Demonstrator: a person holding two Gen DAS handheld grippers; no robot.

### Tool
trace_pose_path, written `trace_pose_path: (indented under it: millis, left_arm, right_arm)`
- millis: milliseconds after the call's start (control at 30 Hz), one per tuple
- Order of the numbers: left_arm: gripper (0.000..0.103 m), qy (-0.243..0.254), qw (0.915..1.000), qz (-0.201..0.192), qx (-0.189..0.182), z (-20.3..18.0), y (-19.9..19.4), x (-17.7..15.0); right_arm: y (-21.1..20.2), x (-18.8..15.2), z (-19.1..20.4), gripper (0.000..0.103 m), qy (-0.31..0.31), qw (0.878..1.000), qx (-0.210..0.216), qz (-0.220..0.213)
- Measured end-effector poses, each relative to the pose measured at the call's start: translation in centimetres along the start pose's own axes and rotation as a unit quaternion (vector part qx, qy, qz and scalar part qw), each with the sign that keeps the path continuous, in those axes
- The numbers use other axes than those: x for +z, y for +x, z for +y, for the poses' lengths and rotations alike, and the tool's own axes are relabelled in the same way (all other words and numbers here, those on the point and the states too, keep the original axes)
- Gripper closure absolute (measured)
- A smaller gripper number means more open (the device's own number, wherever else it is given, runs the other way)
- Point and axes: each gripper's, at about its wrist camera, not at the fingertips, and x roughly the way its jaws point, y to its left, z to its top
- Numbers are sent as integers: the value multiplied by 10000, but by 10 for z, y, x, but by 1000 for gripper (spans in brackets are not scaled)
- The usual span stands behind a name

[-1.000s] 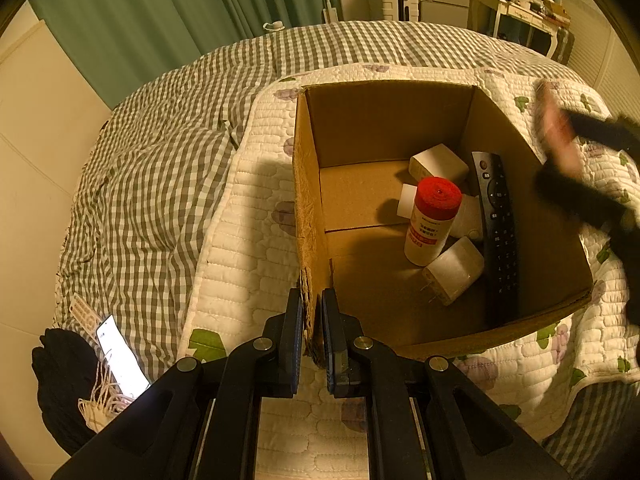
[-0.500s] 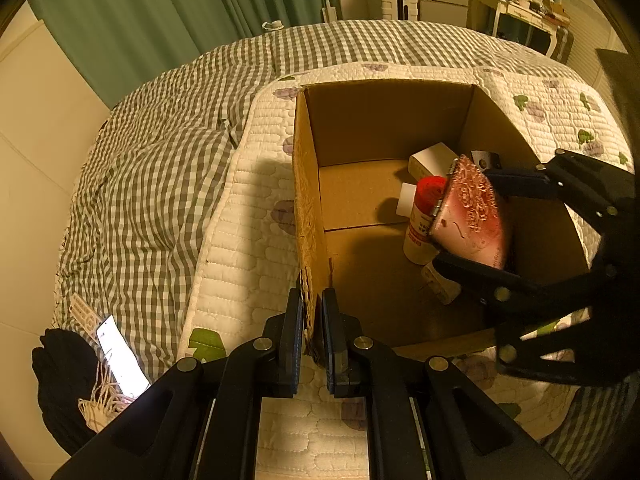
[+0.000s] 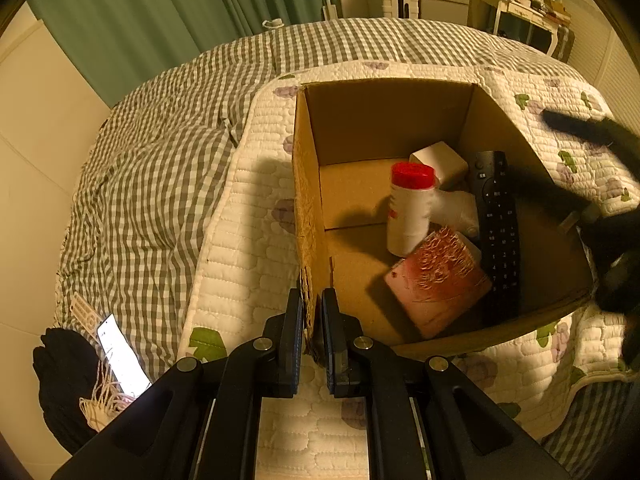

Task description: Organize rigid objects

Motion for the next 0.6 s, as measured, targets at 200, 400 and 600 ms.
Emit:
trace_pose_path:
  millis: [200,400,600]
  left_arm:
    - [95,-1,10000,-1,7,-1,-1,0]
    - [95,-5,10000,2,22,0,-1,0]
    - [95,-11,10000,-1,31,1,-1,-1]
  right_arm:
    - [-50,10,-38,8,245,9966,-585,-527]
    - [-79,5,-67,7,328,9895,-1201,-729]
    - [-80,-24,-95,7,524,9856,-1530,-497]
